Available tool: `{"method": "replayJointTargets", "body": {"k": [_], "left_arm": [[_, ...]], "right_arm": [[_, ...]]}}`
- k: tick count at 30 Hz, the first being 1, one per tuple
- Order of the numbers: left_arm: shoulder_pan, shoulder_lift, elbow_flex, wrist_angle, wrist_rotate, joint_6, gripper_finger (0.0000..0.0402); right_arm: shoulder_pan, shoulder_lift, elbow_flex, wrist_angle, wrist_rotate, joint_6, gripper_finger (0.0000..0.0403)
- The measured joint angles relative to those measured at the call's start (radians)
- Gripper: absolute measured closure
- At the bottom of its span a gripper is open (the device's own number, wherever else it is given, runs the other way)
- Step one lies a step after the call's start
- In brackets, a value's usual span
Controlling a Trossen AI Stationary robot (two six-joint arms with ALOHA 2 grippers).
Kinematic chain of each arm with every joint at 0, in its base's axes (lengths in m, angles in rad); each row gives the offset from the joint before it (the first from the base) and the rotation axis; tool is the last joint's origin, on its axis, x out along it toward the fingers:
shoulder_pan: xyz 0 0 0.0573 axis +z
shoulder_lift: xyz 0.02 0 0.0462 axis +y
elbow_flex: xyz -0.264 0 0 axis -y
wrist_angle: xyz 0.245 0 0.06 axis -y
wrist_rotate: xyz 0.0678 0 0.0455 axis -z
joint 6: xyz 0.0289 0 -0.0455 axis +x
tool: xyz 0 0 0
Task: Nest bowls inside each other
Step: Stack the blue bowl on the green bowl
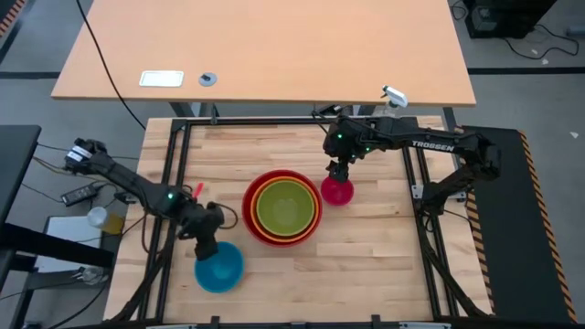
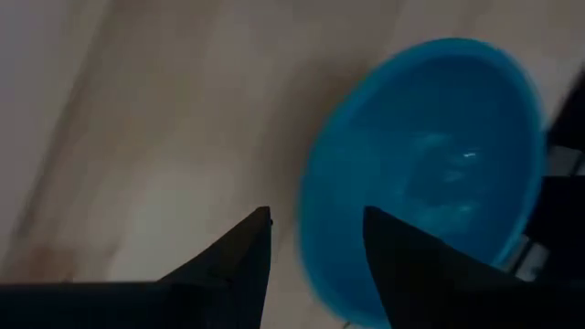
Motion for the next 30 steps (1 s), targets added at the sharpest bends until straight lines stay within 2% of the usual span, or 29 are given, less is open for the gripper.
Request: {"method": "replayJointTargets", "body": {"k": [4,10,14,18,23,25,30], "left_arm": [[-0.057,0.050,0.000,0.036,-0.036,-0.017,0.0225],[-0.112,0.089,-0.037,0.022,-0.101,-0.130,0.0225],[-0.131,0.107,-0.044,0.030,-0.109,-0.143,0.0235],[-0.142,0.105,-0.044,0.043,-0.108,-0.144,0.0281],[-0.141,0.105,-0.044,0.048,-0.107,-0.169,0.0376],[-0.142,0.104,-0.044,0.051,-0.107,-0.187,0.0387],[-0.136,0.050,-0.020,0.031,-0.136,-0.212,0.0385]], "right_arm": [[-0.001,0.000,0.000,0.000,0.000,0.002,0.0160],[0.000,0.000,0.000,0.000,0.000,0.002,0.0160],[0.000,0.000,0.000,0.000,0.000,0.001,0.0160],[0.000,0.000,0.000,0.001,0.005,-0.006,0.0160],[0.000,0.000,0.000,0.002,0.005,-0.008,0.0160],[0.000,0.000,0.000,0.005,0.006,-0.008,0.0160],[-0.002,0.000,0.000,0.005,0.008,-0.009,0.0160]]}}
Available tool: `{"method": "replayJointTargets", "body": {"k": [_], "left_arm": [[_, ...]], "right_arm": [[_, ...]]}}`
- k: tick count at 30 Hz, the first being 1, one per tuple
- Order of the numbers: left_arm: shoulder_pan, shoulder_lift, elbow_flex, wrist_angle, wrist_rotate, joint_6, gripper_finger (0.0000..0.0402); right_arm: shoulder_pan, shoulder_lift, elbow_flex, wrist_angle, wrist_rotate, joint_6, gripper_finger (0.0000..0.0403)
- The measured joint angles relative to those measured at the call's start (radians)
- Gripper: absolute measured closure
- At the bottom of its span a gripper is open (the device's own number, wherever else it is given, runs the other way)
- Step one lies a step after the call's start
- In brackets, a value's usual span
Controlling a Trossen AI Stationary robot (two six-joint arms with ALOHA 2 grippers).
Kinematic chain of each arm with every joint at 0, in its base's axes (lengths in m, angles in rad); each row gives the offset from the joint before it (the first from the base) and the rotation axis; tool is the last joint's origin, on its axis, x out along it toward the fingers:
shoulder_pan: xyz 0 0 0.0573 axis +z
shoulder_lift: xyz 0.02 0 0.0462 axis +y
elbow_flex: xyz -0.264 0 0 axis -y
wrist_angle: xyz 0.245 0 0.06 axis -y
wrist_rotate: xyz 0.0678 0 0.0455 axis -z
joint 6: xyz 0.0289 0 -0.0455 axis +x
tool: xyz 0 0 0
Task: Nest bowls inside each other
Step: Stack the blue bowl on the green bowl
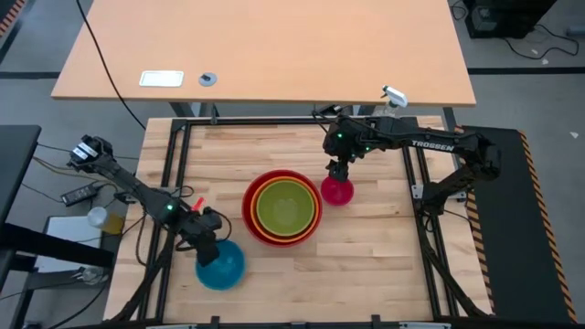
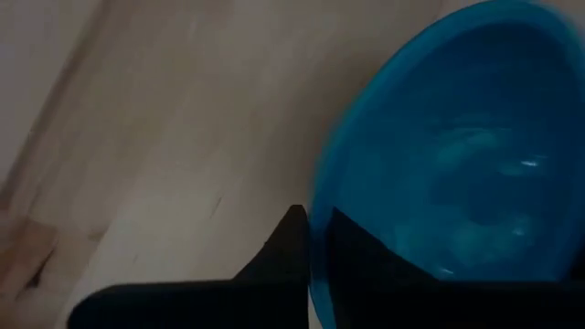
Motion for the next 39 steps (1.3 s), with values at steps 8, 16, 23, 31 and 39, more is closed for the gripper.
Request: {"method": "replayJointTargets", "body": {"k": [8,16,23,31,39], "left_arm": [[0.159,-0.114,0.212,-0.068,-0.018,0.162,0.0391],[0.516,0.055,0.427,-0.061,0.026,0.503,0.0389],[0.762,0.285,0.516,0.021,0.116,0.685,0.0386],[0.812,0.477,0.534,0.071,0.269,0.764,0.0382],[0.802,0.493,0.535,0.132,0.244,0.764,0.0284]], "right_arm": [[-0.053,-0.037,0.000,-0.003,-0.038,0.008,0.0160],[-0.167,-0.050,-0.031,-0.016,-0.136,-0.083,0.0160],[-0.215,-0.050,-0.133,-0.014,-0.128,-0.104,0.0160],[-0.223,-0.050,-0.205,0.021,-0.140,-0.105,0.0160],[-0.223,-0.050,-0.297,0.094,-0.202,-0.105,0.0160]]}}
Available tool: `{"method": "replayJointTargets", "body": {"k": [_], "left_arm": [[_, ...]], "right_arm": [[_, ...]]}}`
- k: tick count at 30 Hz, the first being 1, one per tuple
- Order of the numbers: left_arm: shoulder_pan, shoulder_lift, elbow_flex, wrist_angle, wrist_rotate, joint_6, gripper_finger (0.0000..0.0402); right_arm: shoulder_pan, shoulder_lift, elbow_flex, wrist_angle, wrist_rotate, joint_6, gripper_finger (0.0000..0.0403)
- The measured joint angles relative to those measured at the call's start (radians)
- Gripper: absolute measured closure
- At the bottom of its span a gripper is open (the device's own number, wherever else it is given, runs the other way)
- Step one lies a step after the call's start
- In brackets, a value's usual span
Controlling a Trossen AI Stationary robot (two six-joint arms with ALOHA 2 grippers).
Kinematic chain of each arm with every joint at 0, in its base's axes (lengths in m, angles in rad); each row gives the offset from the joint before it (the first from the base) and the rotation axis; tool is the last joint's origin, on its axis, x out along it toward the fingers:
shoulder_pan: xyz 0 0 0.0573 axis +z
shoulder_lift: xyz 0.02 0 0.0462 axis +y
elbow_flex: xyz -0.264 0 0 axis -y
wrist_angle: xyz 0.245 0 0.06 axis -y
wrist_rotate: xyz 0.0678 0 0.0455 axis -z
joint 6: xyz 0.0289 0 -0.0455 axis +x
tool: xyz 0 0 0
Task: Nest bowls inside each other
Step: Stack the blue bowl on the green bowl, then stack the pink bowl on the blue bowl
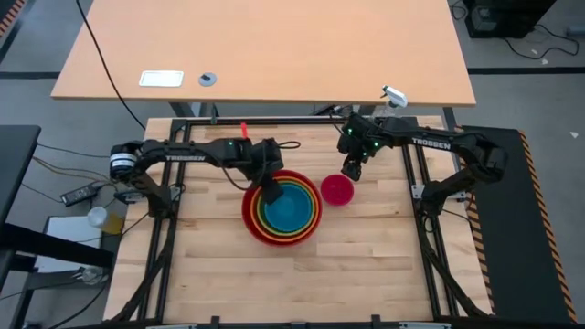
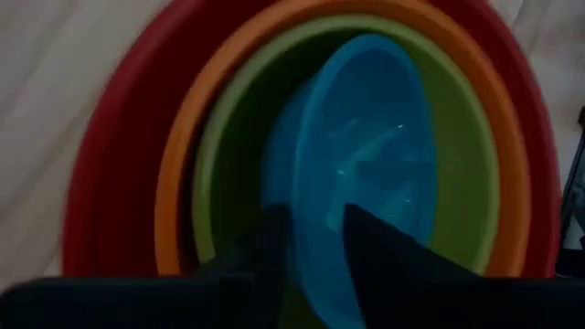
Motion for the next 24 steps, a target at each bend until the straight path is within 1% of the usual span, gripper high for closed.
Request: {"method": "replayJointTargets", "body": {"k": [3,6,11,15,17,20,22,24], "left_arm": [[0.002,-0.014,0.000,-0.004,0.000,0.000,0.0247],[0.004,-0.053,0.000,0.002,-0.015,-0.001,0.0231],[-0.026,-0.185,0.001,0.027,-0.152,-0.001,0.0234],[-0.072,-0.275,-0.001,0.008,-0.246,-0.016,0.0240],[-0.114,-0.322,-0.012,0.018,-0.335,-0.025,0.0243],[-0.182,-0.408,-0.071,0.045,-0.477,-0.037,0.0248],[-0.195,-0.476,-0.141,0.059,-0.499,-0.081,0.0253],[-0.183,-0.543,-0.216,0.079,-0.509,-0.159,0.0258]], "right_arm": [[0.008,0.000,-0.050,0.037,-0.005,-0.001,0.0160],[0.016,0.000,-0.084,0.057,0.013,0.000,0.0160],[0.023,0.000,-0.135,0.120,0.028,0.018,0.0160],[0.029,0.000,-0.159,0.145,0.044,0.033,0.0164],[0.040,0.000,-0.178,0.174,0.043,0.042,0.0171],[0.059,0.000,-0.211,0.201,0.043,0.052,0.0186],[0.071,0.000,-0.225,0.206,0.046,0.057,0.0198],[0.080,0.000,-0.241,0.221,0.067,0.063,0.0214]]}}
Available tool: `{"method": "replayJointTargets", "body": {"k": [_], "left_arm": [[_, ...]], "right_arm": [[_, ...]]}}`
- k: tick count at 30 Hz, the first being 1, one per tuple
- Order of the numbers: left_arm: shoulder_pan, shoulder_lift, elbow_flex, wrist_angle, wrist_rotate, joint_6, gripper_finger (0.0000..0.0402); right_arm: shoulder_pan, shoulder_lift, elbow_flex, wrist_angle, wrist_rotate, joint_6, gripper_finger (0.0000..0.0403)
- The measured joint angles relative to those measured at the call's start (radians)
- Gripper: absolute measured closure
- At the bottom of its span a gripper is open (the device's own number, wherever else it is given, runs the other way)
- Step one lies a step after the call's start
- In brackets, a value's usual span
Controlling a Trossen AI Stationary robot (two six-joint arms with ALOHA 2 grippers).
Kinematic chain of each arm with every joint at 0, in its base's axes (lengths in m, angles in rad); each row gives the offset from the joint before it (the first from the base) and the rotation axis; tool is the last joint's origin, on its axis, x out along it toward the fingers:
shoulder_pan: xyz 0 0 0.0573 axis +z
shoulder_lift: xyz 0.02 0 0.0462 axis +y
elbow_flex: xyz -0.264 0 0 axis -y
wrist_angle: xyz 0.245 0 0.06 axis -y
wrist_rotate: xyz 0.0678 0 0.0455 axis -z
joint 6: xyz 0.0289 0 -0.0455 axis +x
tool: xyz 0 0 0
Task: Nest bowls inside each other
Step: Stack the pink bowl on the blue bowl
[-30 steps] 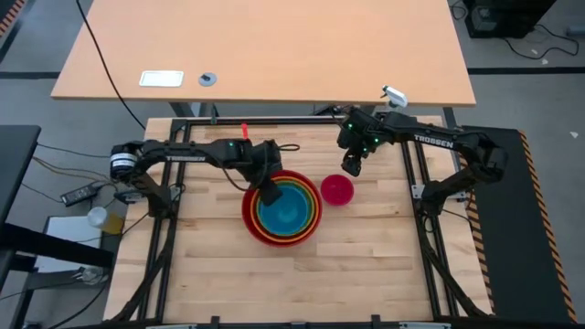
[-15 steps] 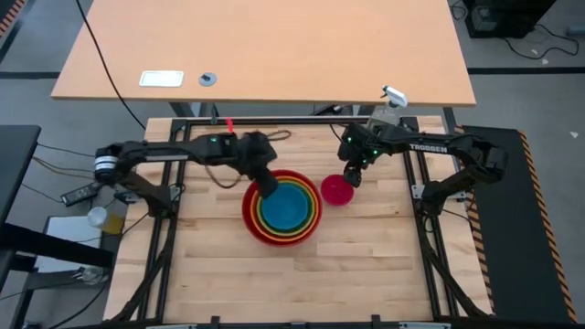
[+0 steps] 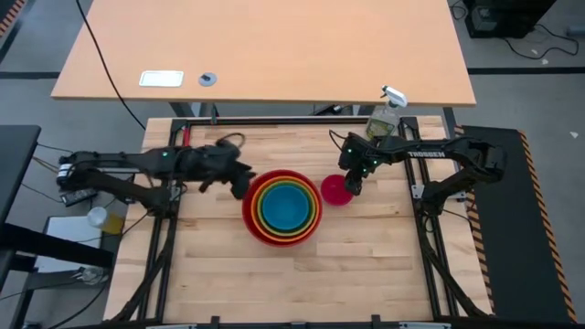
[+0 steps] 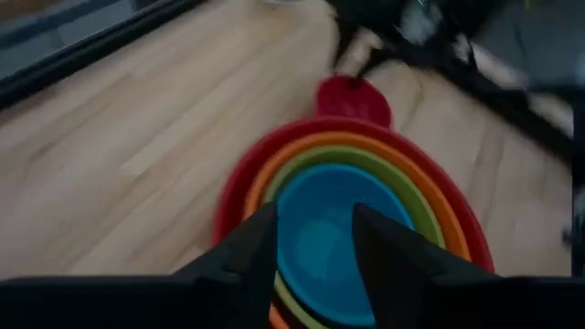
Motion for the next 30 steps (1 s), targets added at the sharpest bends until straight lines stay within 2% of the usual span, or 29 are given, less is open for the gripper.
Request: {"method": "replayJointTargets", "body": {"k": [5,12,17,24,27,30], "left_arm": [[0.016,-0.159,-0.130,0.054,-0.004,-0.170,0.0272],[0.015,-0.226,-0.128,0.049,-0.027,-0.171,0.0284],[0.015,-0.232,-0.094,0.034,-0.040,-0.144,0.0285],[0.017,-0.239,-0.073,0.038,-0.041,-0.122,0.0285],[0.017,-0.250,-0.072,0.037,-0.041,-0.154,0.0285],[0.017,-0.259,-0.072,0.049,-0.041,-0.177,0.0285]], "right_arm": [[0.017,0.000,-0.030,0.023,-0.001,0.057,0.0271],[0.018,0.000,-0.027,0.021,-0.001,0.151,0.0380],[0.011,0.000,0.092,-0.125,-0.022,0.146,0.0373],[0.011,-0.004,0.442,-0.444,-0.024,0.041,0.0371],[0.011,-0.003,0.570,-0.545,-0.093,0.001,0.0373],[0.028,-0.003,0.619,-0.504,-0.189,0.024,0.0369]]}}
